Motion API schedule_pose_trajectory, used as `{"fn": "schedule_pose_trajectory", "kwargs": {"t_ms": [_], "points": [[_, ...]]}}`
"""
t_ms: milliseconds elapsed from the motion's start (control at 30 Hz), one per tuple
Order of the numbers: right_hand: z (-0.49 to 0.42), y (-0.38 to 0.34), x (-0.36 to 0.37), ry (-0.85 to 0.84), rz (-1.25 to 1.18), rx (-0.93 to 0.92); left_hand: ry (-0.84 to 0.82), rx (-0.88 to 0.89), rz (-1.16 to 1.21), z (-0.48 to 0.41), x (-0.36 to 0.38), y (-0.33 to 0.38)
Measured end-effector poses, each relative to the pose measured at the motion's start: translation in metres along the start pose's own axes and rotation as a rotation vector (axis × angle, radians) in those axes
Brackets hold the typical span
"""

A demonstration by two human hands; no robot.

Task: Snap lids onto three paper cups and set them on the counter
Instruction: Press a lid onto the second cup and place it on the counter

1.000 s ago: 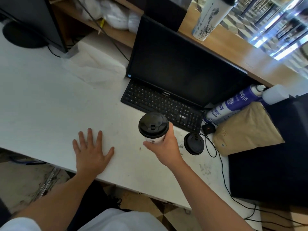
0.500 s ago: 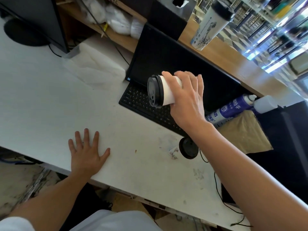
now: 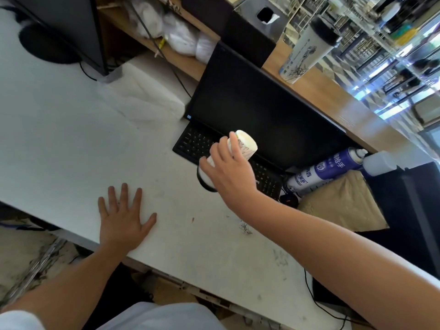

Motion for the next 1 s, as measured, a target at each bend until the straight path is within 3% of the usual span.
{"fn": "schedule_pose_trajectory", "kwargs": {"t_ms": [367,533,667,767,900,1000], "points": [[-0.006,-0.019,-0.001,-0.067,-0.146,0.069,0.002,-0.012,0.003,0.001,-0.001,0.001],[0.0,0.007,0.004,-0.045,-0.645,0.315,-0.034,-0.022,-0.037,0.0,-0.003,0.001],[0.003,0.026,0.007,0.0,-1.318,0.522,-0.058,-0.034,-0.053,0.0,-0.004,0.001],[0.01,0.024,0.011,0.135,-1.767,0.632,-0.082,-0.044,-0.065,-0.001,-0.004,0.001],[0.018,0.007,0.019,0.344,-2.048,0.781,-0.125,-0.053,-0.061,-0.004,-0.003,0.0],[0.021,-0.011,0.025,0.438,-2.118,0.863,-0.156,-0.046,-0.057,-0.005,-0.002,0.0]]}}
Point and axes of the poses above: each hand's wrist, its own z-axis away from the middle knuckle, its own x-axis out of the palm, y = z × x, the point moved 1 cm from there along -z, towards the middle knuckle, and after that the axes turned 4 degrees about y, right-handed, at the moved point
